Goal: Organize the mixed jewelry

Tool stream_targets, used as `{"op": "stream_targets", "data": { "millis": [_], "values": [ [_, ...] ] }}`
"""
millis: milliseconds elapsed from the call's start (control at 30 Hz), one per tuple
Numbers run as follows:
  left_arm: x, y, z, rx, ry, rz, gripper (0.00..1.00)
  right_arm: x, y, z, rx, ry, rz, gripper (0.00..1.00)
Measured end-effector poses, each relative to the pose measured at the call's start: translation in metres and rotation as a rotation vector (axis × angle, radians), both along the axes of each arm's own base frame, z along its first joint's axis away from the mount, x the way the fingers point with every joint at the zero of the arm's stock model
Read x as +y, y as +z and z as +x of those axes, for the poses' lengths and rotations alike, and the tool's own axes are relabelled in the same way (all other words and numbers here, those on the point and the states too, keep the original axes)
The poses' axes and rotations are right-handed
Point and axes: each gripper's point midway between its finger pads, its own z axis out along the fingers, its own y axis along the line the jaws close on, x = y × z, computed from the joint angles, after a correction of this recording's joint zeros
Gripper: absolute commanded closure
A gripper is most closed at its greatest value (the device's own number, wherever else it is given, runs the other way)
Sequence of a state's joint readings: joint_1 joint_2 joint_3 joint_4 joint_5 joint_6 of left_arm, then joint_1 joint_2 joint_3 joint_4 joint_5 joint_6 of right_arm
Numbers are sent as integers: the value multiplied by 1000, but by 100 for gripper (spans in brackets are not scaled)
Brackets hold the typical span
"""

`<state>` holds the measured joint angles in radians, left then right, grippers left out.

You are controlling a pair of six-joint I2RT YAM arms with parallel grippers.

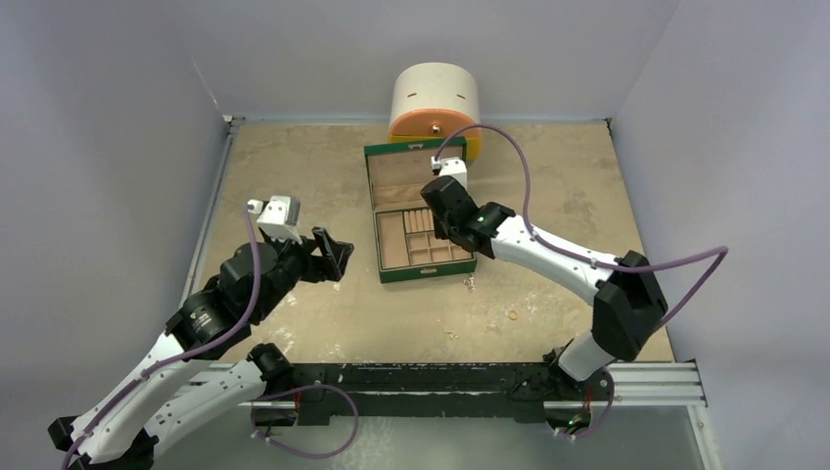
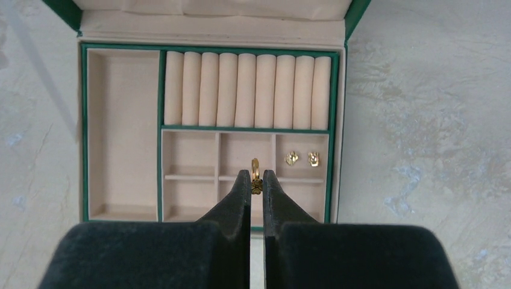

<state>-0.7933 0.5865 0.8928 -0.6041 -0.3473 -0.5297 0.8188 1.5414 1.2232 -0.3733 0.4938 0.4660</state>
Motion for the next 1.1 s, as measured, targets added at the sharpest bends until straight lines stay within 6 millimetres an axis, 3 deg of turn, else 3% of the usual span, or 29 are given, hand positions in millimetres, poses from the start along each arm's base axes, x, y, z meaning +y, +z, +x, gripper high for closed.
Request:
{"op": "stream_targets", "data": {
  "millis": [167,400,733,1100],
  "values": [
    [2,-21,4,27,14,59,22,5,-17,21,16,-12,-13,100],
    [1,-30,5,44,11,87,22,13,-32,45,16,-29,-13,100],
    [5,-26,4,28,19,78,22,13,-54,55,39,-39,-20,100],
    [7,-26,6,26,27,88,22,10,-56,61,38,-56,-11,100]
  ]
}}
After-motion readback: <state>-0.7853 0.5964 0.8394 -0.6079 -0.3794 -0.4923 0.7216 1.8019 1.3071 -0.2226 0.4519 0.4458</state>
